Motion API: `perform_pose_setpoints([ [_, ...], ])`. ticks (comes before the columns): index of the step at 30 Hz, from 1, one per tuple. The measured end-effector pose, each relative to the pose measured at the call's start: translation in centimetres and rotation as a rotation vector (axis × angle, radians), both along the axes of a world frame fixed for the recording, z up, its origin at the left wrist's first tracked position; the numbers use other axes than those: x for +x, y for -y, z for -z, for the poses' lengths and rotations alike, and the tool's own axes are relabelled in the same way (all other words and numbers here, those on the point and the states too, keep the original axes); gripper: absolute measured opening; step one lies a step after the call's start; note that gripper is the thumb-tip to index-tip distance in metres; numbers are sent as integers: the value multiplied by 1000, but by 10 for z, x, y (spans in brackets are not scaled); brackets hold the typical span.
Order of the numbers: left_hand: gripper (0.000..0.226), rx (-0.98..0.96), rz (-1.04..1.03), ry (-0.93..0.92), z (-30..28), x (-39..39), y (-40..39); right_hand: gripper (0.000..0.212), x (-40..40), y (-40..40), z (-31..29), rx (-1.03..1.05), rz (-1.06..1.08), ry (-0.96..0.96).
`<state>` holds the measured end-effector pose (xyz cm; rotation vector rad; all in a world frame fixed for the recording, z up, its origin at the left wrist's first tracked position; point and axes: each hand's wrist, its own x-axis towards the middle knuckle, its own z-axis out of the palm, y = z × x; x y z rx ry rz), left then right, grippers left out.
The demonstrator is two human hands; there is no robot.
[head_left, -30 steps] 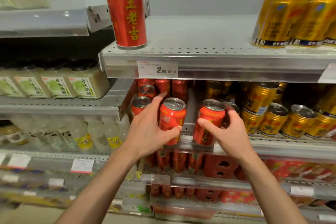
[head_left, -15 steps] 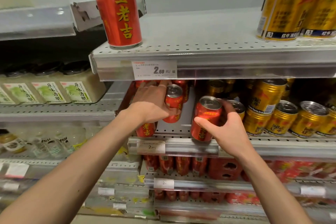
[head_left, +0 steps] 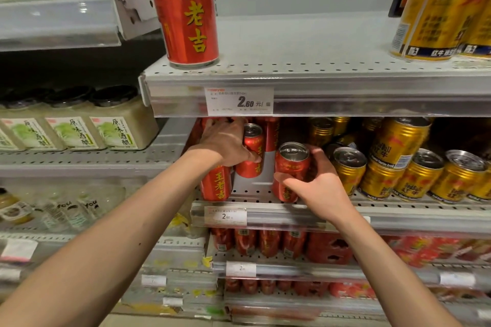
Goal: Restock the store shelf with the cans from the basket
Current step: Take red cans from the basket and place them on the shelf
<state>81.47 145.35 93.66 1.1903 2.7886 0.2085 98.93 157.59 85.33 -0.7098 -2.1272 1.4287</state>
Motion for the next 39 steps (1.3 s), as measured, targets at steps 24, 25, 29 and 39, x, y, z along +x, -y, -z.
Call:
perform_pose_setpoints([
  [24, 72, 43, 200, -132, -1, 2, 95, 85, -28, 38, -12, 220, -193, 68],
  [25, 72, 47, 202, -131, -1, 2, 95, 92, -27, 35, -11, 184, -201, 91],
  [29, 76, 57, 202, -113, -1, -1, 96, 123, -25, 26, -8, 91, -268, 257],
  [39, 78, 84, 212, -86, -3, -3, 98, 129, -39, 29, -3, 34, -294, 208],
])
